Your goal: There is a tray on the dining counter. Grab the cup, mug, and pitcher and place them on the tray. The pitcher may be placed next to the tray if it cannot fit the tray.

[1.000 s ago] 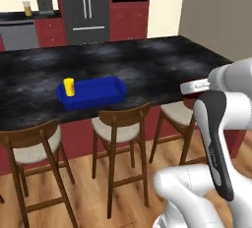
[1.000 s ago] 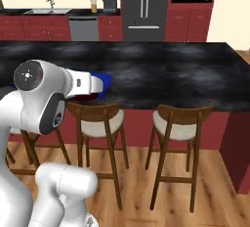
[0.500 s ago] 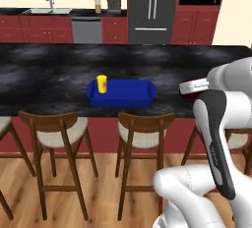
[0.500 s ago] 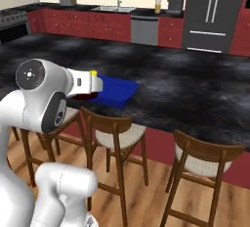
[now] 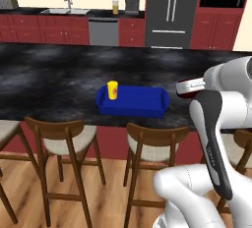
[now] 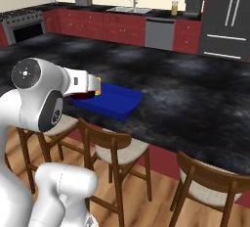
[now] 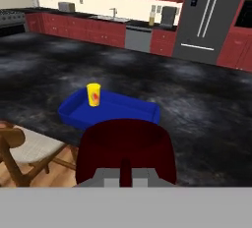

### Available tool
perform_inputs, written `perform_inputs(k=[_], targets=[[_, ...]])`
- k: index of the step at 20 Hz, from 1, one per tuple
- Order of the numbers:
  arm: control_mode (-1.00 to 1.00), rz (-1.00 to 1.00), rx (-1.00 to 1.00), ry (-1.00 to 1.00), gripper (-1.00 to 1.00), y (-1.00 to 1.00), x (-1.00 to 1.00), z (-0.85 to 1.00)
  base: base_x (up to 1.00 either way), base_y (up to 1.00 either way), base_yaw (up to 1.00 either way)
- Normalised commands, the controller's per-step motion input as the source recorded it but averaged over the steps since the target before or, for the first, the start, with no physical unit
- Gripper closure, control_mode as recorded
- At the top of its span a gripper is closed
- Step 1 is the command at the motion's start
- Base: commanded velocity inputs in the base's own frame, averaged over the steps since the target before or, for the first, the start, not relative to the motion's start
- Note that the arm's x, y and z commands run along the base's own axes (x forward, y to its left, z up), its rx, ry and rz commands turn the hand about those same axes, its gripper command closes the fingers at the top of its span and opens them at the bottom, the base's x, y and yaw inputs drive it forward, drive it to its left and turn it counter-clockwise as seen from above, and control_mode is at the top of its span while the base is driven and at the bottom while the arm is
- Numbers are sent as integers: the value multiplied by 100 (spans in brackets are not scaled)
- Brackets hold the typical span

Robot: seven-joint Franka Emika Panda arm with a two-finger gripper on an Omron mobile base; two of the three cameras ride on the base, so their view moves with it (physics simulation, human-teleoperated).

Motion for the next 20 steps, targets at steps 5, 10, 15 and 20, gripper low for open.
perform_inputs(k=[5,10,15,20], targets=[[100,0,0,0,100,0,0,0,50,0,13],[100,0,0,0,100,0,0,0,43,0,6],[100,0,0,0,100,0,0,0,55,2,5],[100,0,0,0,100,0,0,0,15,54,0]])
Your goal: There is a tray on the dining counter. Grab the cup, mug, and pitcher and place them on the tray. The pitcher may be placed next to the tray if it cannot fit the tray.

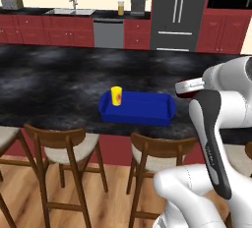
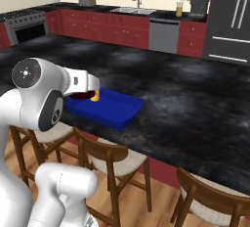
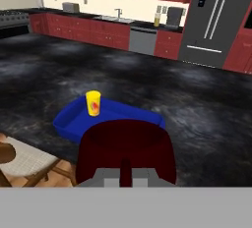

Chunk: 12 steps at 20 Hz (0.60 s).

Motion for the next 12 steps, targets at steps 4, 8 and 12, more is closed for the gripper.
perform_inputs(k=[4,8,12], targets=[[100,0,0,0,100,0,0,0,11,73,0],[100,0,0,0,100,0,0,0,19,78,0],[100,0,0,0,100,0,0,0,30,67,-2]])
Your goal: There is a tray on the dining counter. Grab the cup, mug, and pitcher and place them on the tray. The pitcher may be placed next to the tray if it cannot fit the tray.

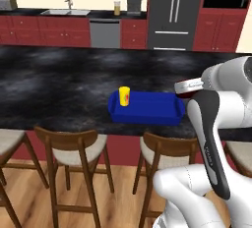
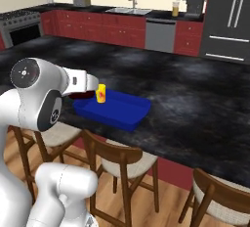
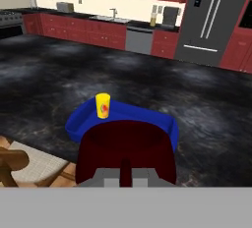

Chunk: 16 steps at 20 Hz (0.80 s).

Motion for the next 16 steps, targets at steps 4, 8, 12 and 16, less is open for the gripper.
perform_inputs(k=[4,8,12,16], targets=[[100,0,0,0,100,0,0,0,44,72,-6],[100,0,0,0,100,0,0,0,60,69,-8],[100,0,0,0,100,0,0,0,53,50,-5],[100,0,0,0,100,0,0,0,6,1,0]])
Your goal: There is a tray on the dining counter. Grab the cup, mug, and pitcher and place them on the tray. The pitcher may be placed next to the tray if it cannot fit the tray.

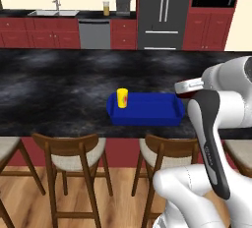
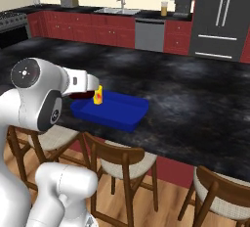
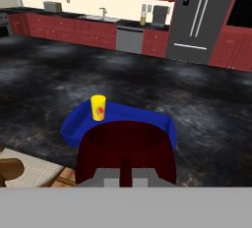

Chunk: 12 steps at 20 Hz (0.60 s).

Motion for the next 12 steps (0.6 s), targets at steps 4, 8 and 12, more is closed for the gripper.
perform_inputs(k=[4,8,12], targets=[[100,0,0,0,100,0,0,0,0,0,0],[100,0,0,0,100,0,0,0,3,0,0],[-100,9,0,1,100,0,37,-13,0,0,0]])
